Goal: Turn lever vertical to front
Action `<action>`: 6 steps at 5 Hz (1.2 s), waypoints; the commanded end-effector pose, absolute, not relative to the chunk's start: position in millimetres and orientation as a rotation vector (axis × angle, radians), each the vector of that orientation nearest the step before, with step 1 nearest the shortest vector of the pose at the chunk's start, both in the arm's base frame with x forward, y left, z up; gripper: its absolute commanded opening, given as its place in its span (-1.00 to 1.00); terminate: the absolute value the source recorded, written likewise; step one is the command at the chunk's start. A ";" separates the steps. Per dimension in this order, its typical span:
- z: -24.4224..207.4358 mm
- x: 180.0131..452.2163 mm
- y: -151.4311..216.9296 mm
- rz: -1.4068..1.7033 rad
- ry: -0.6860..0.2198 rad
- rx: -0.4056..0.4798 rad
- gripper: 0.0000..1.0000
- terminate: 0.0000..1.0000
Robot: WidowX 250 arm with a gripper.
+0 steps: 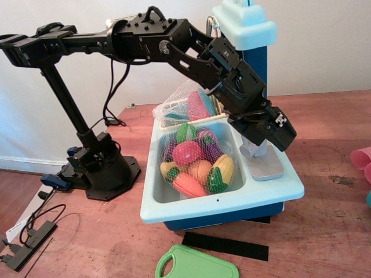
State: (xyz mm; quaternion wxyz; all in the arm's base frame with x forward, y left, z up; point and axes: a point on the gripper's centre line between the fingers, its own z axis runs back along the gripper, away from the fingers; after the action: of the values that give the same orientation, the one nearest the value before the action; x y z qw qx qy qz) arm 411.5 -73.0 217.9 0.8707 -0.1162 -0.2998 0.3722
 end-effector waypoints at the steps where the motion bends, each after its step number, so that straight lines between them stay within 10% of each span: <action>1: 217.9 411.5 -73.0 0.778 -0.627 -0.243 1.00 -1.00; 6: 200.8 412.3 -32.5 0.843 -0.718 -0.231 1.00 -1.00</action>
State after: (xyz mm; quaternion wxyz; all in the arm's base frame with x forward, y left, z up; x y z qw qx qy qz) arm 407.4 -40.4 178.3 0.8559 -0.1022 -0.3246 0.3893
